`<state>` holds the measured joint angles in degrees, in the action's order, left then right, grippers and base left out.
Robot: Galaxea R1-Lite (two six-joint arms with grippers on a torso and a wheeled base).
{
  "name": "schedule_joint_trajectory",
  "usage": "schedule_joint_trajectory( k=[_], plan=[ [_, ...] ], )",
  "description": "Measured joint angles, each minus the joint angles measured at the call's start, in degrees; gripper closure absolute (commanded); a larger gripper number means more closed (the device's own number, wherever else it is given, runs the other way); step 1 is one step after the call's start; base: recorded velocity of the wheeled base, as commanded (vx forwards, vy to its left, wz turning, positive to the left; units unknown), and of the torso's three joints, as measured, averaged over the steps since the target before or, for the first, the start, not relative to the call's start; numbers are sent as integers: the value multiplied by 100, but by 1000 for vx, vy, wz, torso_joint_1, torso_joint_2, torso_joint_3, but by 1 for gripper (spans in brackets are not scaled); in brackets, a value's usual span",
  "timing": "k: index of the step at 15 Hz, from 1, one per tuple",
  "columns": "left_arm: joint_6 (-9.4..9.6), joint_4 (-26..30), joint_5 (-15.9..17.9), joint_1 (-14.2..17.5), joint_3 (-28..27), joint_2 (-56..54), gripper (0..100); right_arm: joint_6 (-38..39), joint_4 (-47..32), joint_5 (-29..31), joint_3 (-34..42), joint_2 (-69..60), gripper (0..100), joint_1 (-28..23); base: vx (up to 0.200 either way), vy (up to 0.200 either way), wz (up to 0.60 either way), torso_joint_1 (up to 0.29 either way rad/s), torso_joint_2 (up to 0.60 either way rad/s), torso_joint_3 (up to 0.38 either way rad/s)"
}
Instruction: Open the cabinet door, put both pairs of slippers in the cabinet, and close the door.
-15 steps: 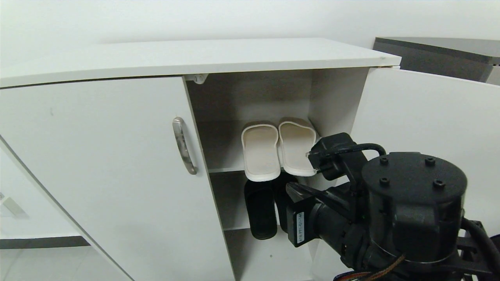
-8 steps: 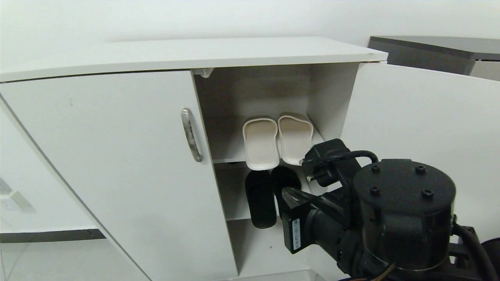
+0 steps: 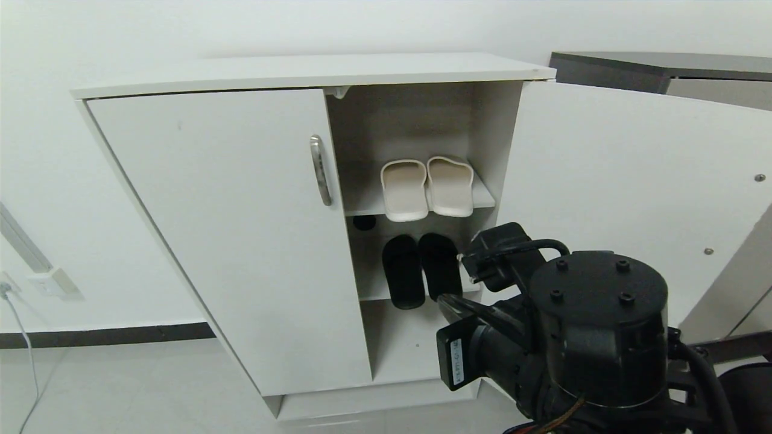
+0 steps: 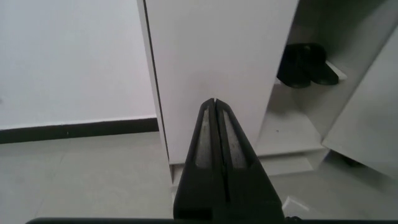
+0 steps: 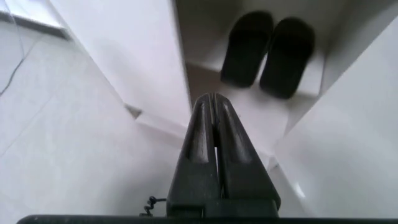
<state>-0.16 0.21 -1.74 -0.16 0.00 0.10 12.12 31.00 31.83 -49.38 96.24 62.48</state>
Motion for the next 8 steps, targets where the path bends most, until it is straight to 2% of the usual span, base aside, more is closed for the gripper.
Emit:
schedule_joint_trajectory(
  k=[6, 8],
  plan=[
    [0, -2, 0, -2, -2, 0, 100, -29, 4, -274, 189, 17, 100, -217, -200, 0, 0, 2, 5, 1],
    [-2, -5, -4, -2, 0, 0, 100, -40, 4, -279, 232, 39, 100, -236, 0, 0, 0, 0, 0, 0]
  ],
)
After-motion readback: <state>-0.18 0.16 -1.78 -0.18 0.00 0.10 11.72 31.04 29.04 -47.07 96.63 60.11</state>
